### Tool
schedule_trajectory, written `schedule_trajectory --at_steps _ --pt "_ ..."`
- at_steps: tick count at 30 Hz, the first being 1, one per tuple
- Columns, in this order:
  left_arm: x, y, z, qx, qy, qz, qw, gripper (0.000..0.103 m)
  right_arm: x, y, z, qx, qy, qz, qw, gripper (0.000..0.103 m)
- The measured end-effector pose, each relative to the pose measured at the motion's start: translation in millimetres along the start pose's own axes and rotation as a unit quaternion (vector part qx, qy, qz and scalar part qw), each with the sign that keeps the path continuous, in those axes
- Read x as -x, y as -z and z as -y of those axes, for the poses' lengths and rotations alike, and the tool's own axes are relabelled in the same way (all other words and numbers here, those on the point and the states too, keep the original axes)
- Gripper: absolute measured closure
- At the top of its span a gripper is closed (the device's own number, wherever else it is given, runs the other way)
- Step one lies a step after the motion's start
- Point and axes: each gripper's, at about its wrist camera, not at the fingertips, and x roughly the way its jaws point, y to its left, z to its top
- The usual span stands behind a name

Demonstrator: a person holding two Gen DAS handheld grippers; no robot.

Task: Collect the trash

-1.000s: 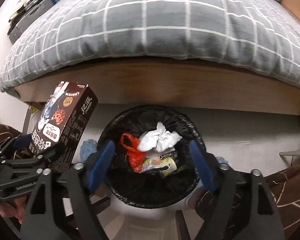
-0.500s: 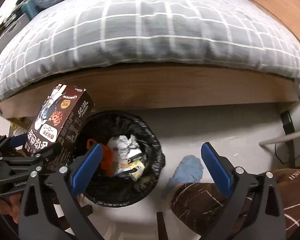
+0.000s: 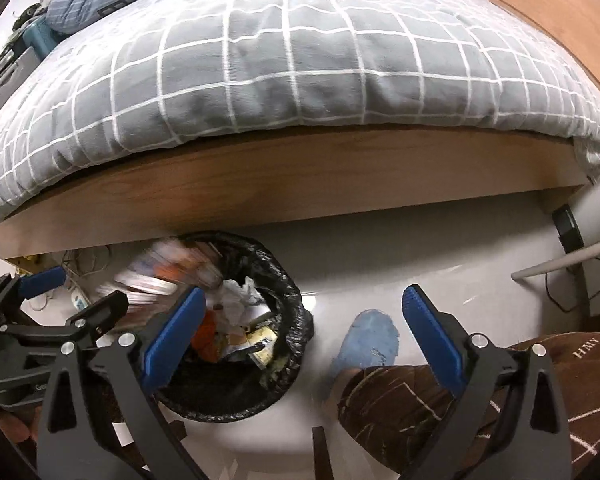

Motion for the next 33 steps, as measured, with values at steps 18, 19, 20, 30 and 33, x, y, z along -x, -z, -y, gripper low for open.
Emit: schedule_trajectory --at_steps 18,19,20,30,33 --pt "128.7 -3.5 -48.4 0.065 -0.046 0.125 0.9890 0.006 85.7 -24.1 -47.0 0.043 -0.031 0.101 0.993 0.008" --pt "135.4 -3.0 -49.4 0.068 -0.049 0.129 0.9881 0.006 94.1 -23.4 -50.6 0.047 -0.036 0.105 0.993 0.008" --pt "143.3 0.0 -52.4 0.069 -0.049 0.134 0.9873 0.006 101.4 -23.1 -53.5 0.050 -0.038 0.109 0.992 0.008" --pt "211.4 22.4 -53.8 0.065 -0.048 0.185 0.9793 0.006 167.8 -22.6 -54.0 0.046 -0.036 0.150 0.987 0.008" --pt "219.7 23.4 -52.3 0.069 -0.047 0.193 0.9777 0.006 179.4 -19.6 -54.4 0.050 -0.039 0.157 0.986 0.008"
